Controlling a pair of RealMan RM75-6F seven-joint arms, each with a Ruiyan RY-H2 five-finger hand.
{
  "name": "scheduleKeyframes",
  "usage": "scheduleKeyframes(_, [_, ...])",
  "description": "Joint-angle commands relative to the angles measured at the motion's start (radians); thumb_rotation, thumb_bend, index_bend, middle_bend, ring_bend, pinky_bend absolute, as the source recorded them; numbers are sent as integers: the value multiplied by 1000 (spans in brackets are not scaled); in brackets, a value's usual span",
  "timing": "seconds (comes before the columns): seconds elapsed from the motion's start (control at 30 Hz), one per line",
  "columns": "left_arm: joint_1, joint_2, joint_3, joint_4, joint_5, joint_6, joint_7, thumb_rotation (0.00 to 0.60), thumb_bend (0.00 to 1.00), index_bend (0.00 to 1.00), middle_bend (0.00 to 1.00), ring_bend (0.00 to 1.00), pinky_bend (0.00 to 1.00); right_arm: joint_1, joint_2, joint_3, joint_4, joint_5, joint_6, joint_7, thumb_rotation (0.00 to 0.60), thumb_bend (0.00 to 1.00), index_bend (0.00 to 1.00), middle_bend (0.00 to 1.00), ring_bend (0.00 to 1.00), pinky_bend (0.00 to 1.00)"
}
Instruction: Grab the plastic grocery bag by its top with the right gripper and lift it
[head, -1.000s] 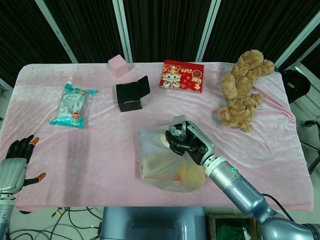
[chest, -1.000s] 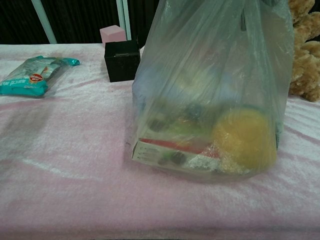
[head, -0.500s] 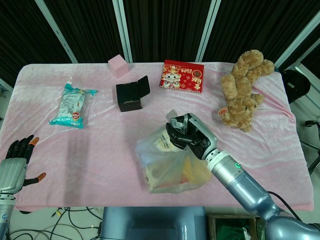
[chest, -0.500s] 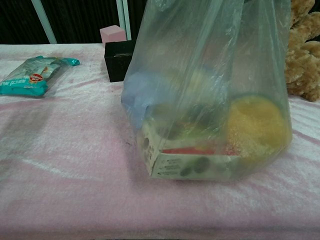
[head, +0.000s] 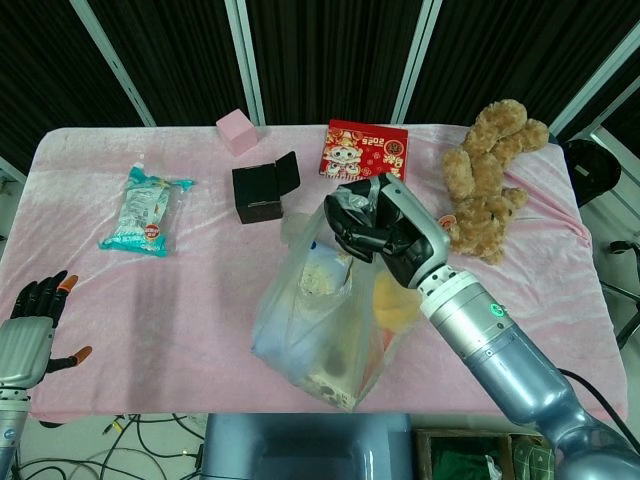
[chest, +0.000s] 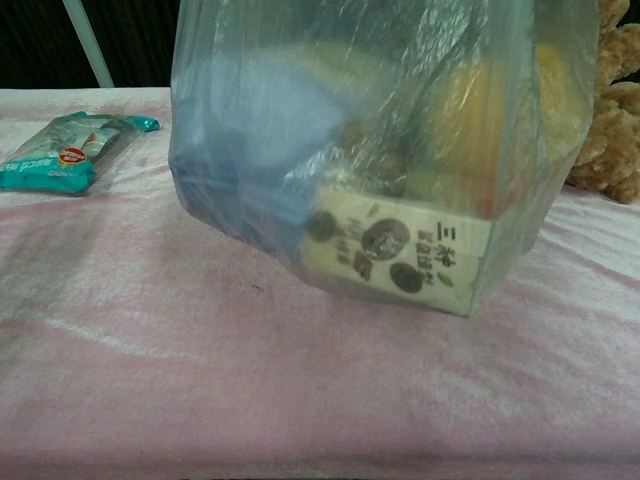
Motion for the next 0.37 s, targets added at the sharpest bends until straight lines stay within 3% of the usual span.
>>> scheduleKeyframes(0.03, [0,0,0,0,0,0,1,600,0,0,0,0,0,71,84,44,0,116,34,-16,600,677,968,973,963,967])
scheduleKeyframes(0.37, [5,3,0,0,1,8,-2,600,0,0,0,0,0,120,156,49,0,243,44,-24,600,677,968,973,963,968])
